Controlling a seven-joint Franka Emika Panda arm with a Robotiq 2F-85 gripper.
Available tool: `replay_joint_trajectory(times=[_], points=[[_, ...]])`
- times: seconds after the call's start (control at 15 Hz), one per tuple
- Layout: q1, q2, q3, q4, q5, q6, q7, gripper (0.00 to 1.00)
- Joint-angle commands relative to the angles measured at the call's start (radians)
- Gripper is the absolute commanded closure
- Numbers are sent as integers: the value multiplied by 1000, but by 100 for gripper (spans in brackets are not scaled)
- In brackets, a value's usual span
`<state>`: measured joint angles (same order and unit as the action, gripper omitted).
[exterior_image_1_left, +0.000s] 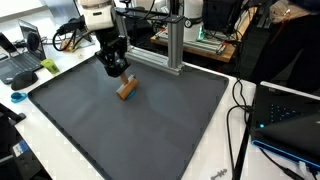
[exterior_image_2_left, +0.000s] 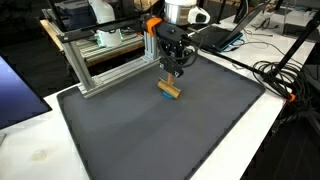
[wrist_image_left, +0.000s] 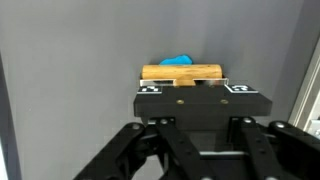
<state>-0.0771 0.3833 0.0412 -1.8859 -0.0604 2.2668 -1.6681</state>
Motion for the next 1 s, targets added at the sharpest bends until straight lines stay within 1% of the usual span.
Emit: replay_joint_trajectory(times=[0.0, 0.93], points=[[-6, 96, -25, 17, -49, 63, 29, 78], [-2, 108, -35, 29, -81, 49, 57, 78]])
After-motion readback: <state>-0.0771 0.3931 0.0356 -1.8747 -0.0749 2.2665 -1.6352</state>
